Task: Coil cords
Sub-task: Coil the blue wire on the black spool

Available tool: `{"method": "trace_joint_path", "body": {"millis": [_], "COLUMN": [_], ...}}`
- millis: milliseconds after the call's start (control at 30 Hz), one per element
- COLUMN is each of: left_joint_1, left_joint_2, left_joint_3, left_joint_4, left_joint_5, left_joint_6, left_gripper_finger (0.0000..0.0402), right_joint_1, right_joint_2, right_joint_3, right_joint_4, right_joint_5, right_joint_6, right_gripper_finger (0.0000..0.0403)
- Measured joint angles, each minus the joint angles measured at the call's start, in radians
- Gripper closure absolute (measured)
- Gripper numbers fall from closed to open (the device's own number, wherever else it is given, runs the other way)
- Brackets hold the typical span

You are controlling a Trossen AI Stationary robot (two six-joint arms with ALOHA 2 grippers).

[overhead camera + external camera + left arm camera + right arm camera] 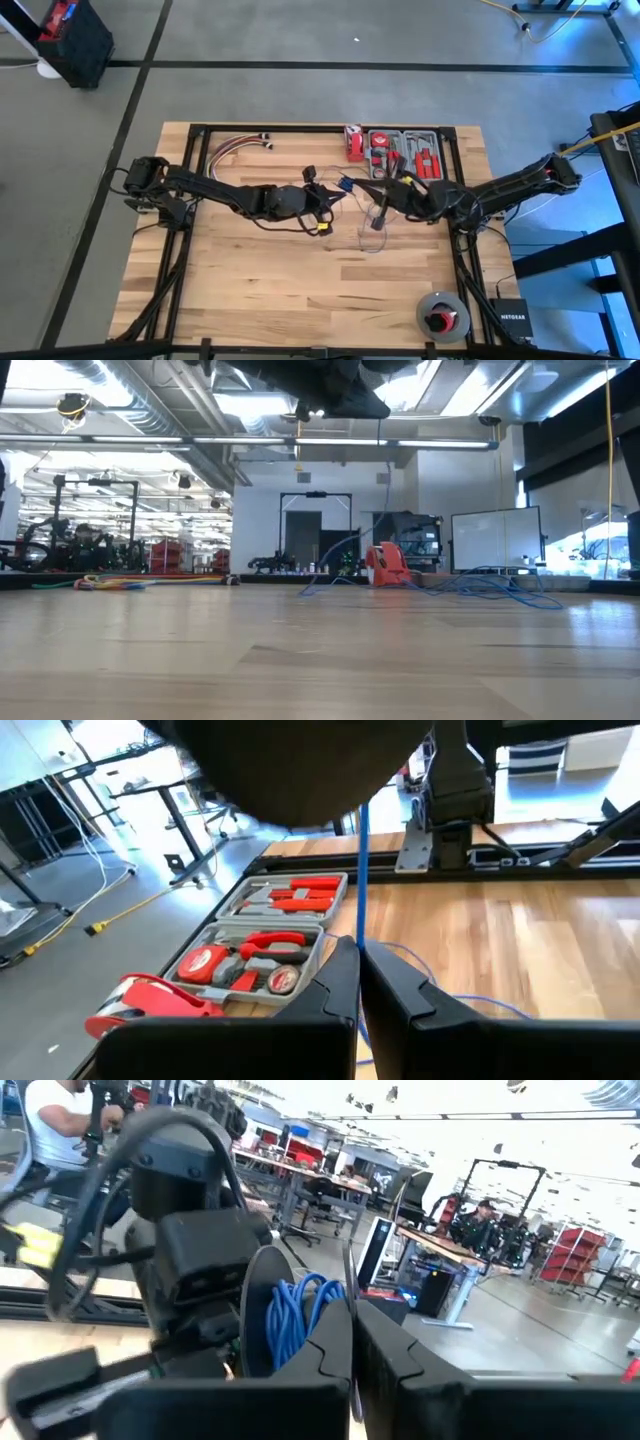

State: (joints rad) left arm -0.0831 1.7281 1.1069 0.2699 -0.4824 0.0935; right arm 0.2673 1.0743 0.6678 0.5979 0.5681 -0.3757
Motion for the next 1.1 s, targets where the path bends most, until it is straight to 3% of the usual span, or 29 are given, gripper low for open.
{"method": "trace_joint_path", "body": {"millis": [1100], "left_joint_1": [0.014], "left_joint_2": [-0.008], "left_joint_3": [-0.003], "left_joint_4": [-0.457], "left_joint_5": [-0.032], "left_joint_6": [-0.034], "left_gripper_finger": [0.0401], "right_joint_1": [0.009], "right_joint_2": [-0.002], "right_joint_3": [0.0], "right_joint_4": [0.015], "right_joint_5": [-0.011], "right_joint_6": [-0.022], "right_gripper_finger": [0.04]}}
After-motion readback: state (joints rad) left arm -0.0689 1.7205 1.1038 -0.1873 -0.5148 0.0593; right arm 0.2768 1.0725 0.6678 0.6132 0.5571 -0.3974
